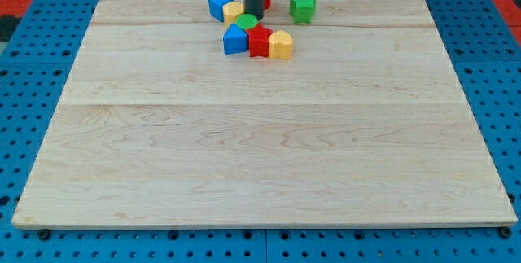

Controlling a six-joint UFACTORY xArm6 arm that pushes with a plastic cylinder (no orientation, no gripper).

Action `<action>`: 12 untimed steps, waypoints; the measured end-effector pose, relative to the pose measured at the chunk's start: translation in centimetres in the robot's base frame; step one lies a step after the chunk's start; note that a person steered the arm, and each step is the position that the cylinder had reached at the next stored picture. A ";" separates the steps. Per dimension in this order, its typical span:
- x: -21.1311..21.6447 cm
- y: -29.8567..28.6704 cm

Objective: Place the yellow heart below the red star

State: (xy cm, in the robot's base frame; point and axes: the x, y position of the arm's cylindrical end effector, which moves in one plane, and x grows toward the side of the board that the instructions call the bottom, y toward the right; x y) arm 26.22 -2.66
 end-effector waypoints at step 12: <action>11.5 2.3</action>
State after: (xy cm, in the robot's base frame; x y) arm 37.72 -0.32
